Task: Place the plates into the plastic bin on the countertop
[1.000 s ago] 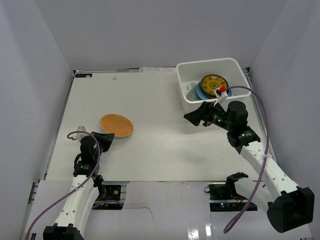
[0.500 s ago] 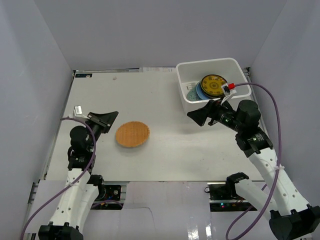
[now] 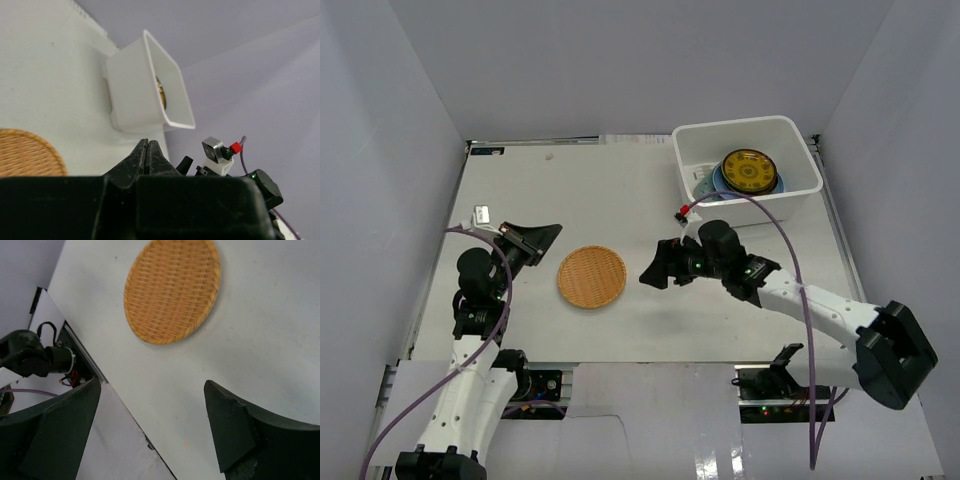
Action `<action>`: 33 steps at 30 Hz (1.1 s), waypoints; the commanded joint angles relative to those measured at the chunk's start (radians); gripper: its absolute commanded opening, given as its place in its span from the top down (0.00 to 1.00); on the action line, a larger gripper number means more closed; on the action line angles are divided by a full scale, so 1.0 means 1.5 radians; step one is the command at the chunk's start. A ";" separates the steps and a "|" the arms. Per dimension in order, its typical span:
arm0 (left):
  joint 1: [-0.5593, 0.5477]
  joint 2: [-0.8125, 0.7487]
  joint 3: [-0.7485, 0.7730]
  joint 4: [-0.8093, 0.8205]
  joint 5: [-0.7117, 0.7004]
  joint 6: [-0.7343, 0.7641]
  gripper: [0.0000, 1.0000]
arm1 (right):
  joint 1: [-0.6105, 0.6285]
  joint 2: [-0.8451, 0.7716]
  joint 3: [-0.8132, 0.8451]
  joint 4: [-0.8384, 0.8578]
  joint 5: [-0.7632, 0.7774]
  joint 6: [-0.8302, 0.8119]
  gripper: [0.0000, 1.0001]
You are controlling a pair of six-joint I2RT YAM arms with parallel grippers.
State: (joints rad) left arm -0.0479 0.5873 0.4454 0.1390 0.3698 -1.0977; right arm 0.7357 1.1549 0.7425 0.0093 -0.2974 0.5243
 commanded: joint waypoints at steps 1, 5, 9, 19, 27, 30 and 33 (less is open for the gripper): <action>-0.001 0.020 0.035 -0.090 0.045 0.089 1.00 | 0.029 0.052 -0.039 0.140 0.095 0.094 0.14; -0.001 0.038 0.084 -0.188 0.104 0.201 1.00 | 0.038 0.188 -0.092 0.330 0.100 0.191 0.27; -0.001 0.023 0.087 -0.227 0.170 0.268 0.59 | 0.059 0.318 -0.072 0.447 0.069 0.274 0.33; -0.038 -0.029 0.070 -0.296 0.174 0.387 0.22 | 0.078 0.567 0.007 0.608 0.083 0.451 0.48; -0.098 -0.048 0.100 -0.340 0.037 0.409 0.24 | 0.078 0.459 -0.002 0.584 0.142 0.414 0.92; -0.119 -0.056 0.113 -0.371 -0.045 0.404 0.26 | 0.068 0.324 -0.001 0.512 0.194 0.313 0.92; -0.138 -0.065 0.114 -0.386 -0.076 0.396 0.22 | 0.039 0.203 0.054 0.374 0.258 0.192 0.92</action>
State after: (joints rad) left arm -0.2333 0.5060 0.5774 -0.3981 0.3660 -0.5083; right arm 0.8341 1.6356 0.7303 0.6403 -0.0486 1.0172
